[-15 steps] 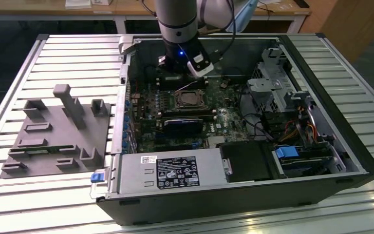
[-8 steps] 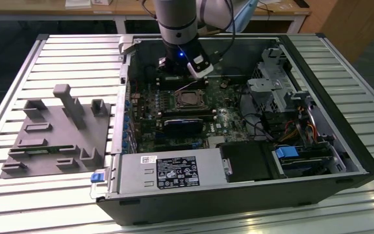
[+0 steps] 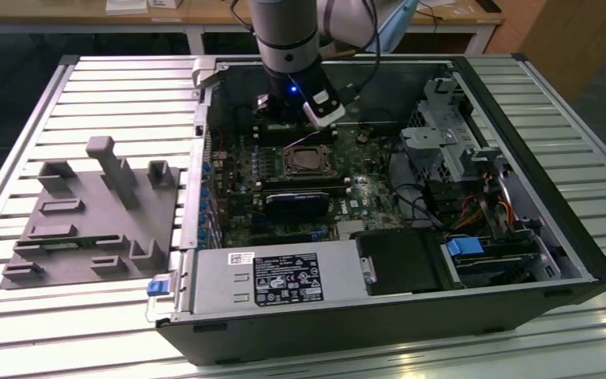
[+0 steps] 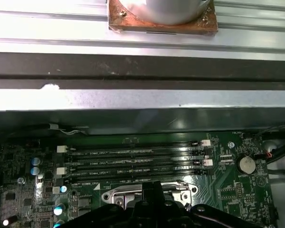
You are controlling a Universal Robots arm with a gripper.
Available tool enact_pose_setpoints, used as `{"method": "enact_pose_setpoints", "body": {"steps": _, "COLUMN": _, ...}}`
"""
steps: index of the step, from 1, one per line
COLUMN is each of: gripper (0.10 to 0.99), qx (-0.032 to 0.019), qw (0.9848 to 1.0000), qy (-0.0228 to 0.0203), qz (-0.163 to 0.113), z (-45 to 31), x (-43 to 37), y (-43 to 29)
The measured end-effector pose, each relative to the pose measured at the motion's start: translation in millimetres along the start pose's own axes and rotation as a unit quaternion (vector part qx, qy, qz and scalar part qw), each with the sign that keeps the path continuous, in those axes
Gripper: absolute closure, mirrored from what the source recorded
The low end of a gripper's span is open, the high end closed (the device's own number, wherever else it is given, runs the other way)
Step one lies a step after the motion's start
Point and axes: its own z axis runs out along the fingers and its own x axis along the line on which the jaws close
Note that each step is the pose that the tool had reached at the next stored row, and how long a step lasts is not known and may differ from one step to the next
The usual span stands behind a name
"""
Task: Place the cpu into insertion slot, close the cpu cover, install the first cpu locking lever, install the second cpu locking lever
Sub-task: 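Install the first cpu locking lever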
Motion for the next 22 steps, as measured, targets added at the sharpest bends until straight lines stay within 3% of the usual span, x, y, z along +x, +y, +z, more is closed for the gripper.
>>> {"method": "enact_pose_setpoints", "body": {"steps": 6, "gripper": 0.984, "qx": 0.0063, "qw": 1.0000, "qy": -0.0006, "qz": 0.000, "z": 3.5, "x": 0.4, "y": 4.8}}
{"method": "enact_pose_setpoints", "body": {"steps": 19, "gripper": 0.984, "qx": 0.0091, "qw": 0.9999, "qy": -0.0025, "qz": 0.008, "z": 11.4, "x": -8.3, "y": 9.6}}
{"method": "enact_pose_setpoints", "body": {"steps": 20, "gripper": 0.984, "qx": 0.0133, "qw": 0.9995, "qy": -0.0071, "qz": 0.026, "z": 14.0, "x": -9.6, "y": 11.0}}
{"method": "enact_pose_setpoints", "body": {"steps": 22, "gripper": 0.984, "qx": 0.0145, "qw": 0.9993, "qy": -0.0109, "qz": 0.034, "z": 15.3, "x": -9.4, "y": 10.8}}
